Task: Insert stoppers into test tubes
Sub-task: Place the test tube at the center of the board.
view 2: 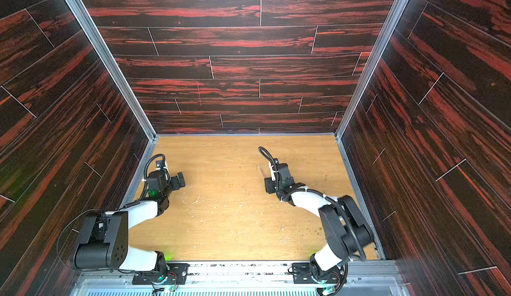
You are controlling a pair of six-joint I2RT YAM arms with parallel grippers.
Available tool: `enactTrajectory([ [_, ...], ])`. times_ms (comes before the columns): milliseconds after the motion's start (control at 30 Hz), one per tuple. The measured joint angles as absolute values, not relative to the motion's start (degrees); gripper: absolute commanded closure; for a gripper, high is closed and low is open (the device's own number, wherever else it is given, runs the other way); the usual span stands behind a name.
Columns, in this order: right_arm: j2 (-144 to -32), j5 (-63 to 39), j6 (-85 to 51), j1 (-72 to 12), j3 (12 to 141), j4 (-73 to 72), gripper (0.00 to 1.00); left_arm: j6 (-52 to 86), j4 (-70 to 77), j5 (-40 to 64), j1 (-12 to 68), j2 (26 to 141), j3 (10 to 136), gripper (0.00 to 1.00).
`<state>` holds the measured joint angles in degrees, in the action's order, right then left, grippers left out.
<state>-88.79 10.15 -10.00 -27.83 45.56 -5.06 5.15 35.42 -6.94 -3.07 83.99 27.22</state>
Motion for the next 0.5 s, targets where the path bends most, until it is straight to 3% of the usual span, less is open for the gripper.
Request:
enactTrajectory([
  [500,-78.1,13.6,-5.8,-18.8,44.1,-3.4,0.06,4.8,45.5,-7.1,-3.0,88.4,23.3,0.00],
])
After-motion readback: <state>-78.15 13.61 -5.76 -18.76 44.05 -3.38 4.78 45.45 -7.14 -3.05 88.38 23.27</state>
